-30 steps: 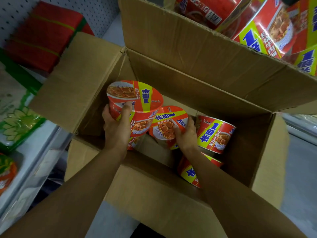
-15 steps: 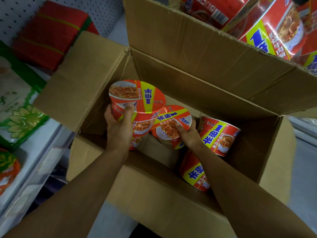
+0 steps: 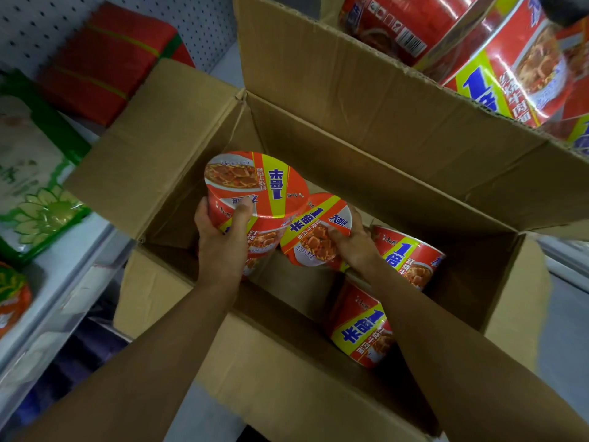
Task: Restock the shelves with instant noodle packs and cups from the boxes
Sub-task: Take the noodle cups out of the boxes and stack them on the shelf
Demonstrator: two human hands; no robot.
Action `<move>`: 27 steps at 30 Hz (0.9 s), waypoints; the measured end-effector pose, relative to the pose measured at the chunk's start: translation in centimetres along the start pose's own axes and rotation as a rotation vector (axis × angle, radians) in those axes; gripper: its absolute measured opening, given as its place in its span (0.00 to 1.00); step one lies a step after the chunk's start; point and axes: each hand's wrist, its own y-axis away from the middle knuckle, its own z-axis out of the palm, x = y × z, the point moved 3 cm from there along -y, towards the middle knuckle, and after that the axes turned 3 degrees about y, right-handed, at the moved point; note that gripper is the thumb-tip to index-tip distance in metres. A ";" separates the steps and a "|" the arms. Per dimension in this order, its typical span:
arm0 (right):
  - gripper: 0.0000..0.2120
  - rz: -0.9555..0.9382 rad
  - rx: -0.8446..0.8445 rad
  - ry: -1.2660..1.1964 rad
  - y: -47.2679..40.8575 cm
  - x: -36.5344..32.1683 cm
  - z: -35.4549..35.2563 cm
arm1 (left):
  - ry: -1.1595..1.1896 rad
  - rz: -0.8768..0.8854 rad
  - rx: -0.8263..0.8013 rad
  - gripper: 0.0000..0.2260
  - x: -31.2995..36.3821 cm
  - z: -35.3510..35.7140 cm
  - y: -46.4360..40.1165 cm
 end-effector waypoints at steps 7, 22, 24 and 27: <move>0.36 0.028 -0.076 0.027 -0.7 0.5 -0.4 | 0.028 0.027 0.012 0.34 -0.4 0.2 0.2; 0.35 0.009 -0.180 0.054 -1.7 -0.1 -1.1 | 0.060 0.069 -0.004 0.44 -1.6 0.7 1.4; 0.33 -0.012 -0.159 0.092 -1.8 -0.3 -1.3 | 0.057 0.068 0.000 0.45 -1.6 0.8 1.5; 0.31 -0.088 -0.115 0.139 -1.1 -0.5 -1.2 | 0.085 0.063 0.004 0.44 -1.6 1.0 1.8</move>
